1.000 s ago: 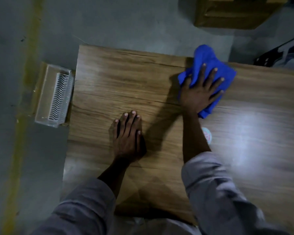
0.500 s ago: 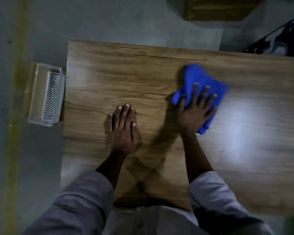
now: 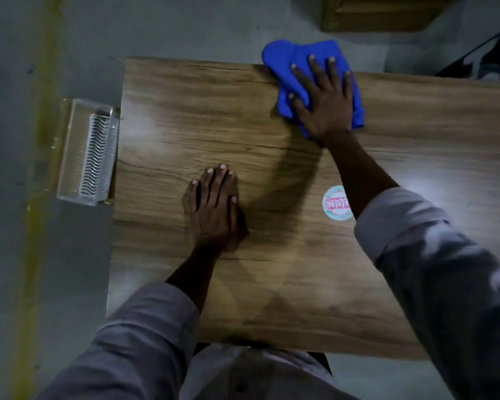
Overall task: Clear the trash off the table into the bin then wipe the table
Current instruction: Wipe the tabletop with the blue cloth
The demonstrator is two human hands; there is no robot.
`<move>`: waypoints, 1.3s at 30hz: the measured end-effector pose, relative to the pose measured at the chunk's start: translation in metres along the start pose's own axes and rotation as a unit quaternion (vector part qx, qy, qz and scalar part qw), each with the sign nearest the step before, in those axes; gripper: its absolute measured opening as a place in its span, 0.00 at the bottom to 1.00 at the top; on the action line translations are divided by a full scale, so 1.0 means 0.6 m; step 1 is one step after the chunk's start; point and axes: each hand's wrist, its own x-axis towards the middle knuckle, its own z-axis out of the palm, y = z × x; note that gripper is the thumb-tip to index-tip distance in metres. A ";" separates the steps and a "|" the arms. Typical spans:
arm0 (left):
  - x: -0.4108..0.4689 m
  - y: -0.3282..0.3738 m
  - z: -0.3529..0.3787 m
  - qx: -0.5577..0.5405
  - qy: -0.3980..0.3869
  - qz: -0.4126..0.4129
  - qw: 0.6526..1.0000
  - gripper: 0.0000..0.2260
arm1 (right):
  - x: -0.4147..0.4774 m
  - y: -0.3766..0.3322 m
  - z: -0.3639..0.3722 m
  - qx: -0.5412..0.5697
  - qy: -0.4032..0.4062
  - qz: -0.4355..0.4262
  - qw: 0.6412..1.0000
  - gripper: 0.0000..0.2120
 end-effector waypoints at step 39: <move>0.001 -0.004 -0.003 0.013 -0.034 -0.008 0.999 0.26 | -0.095 -0.166 0.055 0.000 0.001 0.106 0.994 0.31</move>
